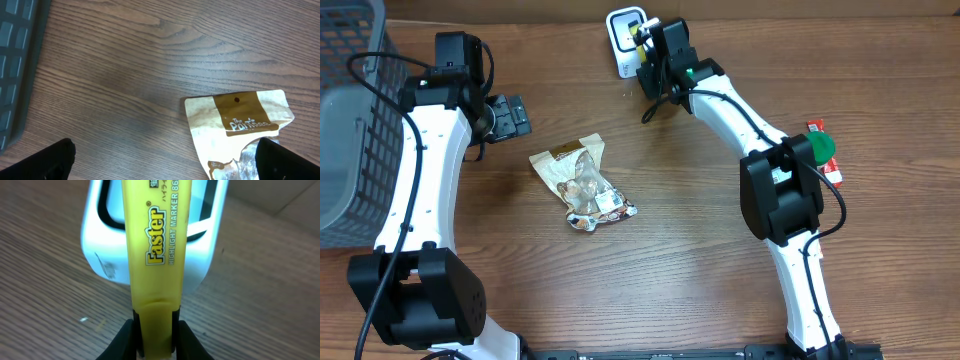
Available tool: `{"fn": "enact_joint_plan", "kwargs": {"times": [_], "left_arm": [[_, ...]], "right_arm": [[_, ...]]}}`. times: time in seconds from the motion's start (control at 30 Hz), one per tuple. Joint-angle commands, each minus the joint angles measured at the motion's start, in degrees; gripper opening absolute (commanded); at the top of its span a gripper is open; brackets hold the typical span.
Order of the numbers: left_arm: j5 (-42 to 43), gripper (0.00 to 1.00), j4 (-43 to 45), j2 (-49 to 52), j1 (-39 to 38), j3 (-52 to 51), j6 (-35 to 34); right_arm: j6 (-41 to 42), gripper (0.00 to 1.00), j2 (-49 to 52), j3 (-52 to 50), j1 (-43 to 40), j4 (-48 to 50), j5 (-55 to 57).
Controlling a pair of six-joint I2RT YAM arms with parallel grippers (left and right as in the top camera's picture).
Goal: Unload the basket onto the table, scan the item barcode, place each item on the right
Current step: 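Hold the highlighter in front of the scanner, then carry the highlighter right and release it onto the wipes pack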
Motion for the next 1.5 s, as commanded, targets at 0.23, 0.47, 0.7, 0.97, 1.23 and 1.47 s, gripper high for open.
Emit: {"fn": "enact_joint_plan", "kwargs": {"times": [0.23,0.47,0.7,0.97,1.23,1.47], "left_arm": [[-0.28,1.00,0.04,-0.90,-0.50,0.87,1.29],[-0.28,1.00,0.04,-0.90,-0.50,0.87,1.29],[-0.28,1.00,0.04,-0.90,-0.50,0.87,1.29],[-0.28,1.00,0.04,-0.90,-0.50,0.87,1.29],[-0.28,1.00,0.07,-0.90,-0.50,0.87,1.29],[-0.28,1.00,0.04,-0.90,-0.50,0.87,1.29]], "right_arm": [[1.68,0.03,1.51,0.85,0.33,1.46,0.68],[2.95,0.03,1.31,9.01,0.33,-4.74,1.11],[2.99,0.03,1.31,18.56,0.33,-9.33,1.05],[7.39,0.03,1.46,22.23,0.33,-15.69,-1.49],[7.52,0.04,-1.29,22.25,0.20,-24.46,-5.62],[10.93,0.04,-13.97,22.25,-1.70,-41.88,-5.60]]}}
